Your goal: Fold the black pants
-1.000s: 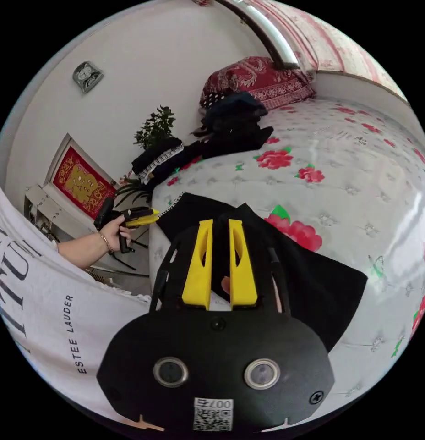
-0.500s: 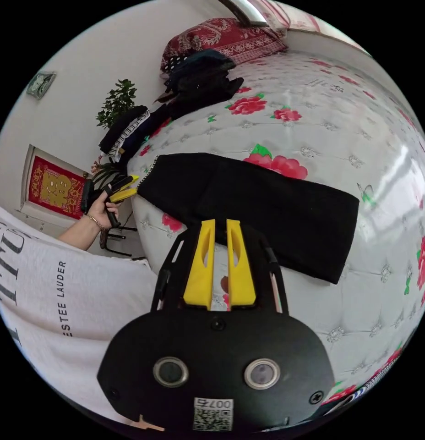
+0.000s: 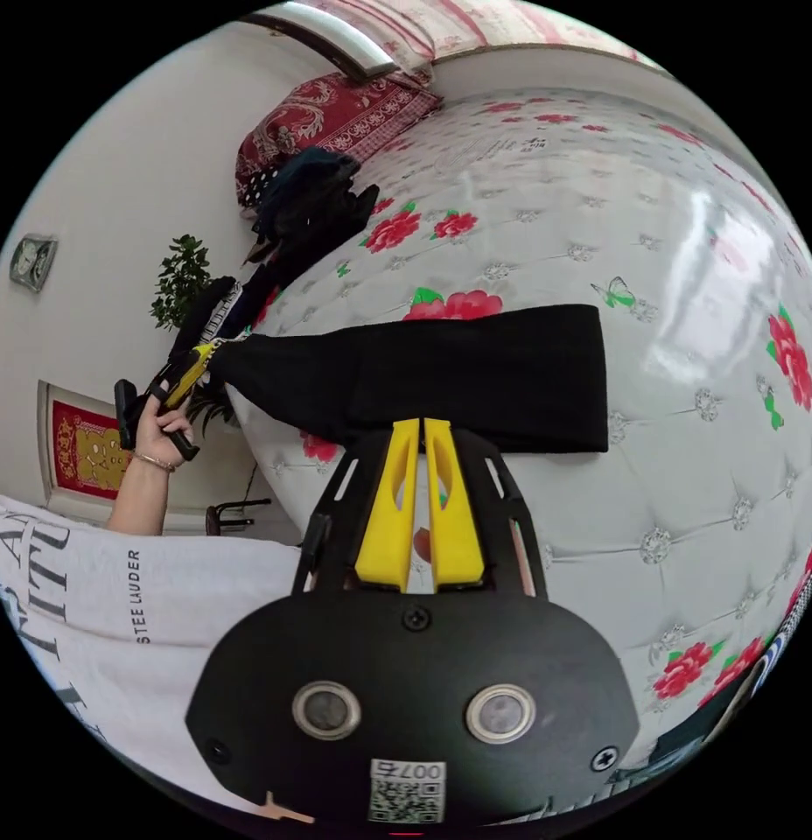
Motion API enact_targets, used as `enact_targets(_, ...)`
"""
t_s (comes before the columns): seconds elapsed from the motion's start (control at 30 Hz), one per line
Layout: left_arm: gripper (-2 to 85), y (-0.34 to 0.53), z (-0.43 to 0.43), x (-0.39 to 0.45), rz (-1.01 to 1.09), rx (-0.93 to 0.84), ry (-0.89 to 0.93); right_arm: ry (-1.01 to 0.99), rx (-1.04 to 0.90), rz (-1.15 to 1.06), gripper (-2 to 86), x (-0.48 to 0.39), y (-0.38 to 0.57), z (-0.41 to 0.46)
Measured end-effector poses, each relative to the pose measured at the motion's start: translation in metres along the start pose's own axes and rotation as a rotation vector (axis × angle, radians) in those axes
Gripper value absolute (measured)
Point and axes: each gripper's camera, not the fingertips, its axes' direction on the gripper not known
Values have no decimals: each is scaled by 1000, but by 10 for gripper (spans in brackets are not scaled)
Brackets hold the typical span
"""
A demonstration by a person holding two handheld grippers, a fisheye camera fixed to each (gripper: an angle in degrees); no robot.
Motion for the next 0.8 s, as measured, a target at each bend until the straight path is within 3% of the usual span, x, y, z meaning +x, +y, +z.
enact_targets(0.17,5,7,92,154,323,-168,141,38,140,100,-1,49,32,-45)
enact_targets(0.3,20,42,183,234,439,-313,234,56,198,211,0,97,71,-72)
enact_targets(0.37,42,76,245,262,461,-456,186,49,213,263,2,116,86,-78)
enact_targets(0.6,80,117,254,226,425,-521,31,-44,251,309,39,171,100,-82)
enact_targets(0.8,102,98,228,135,176,-476,-117,-149,225,272,72,214,53,-51)
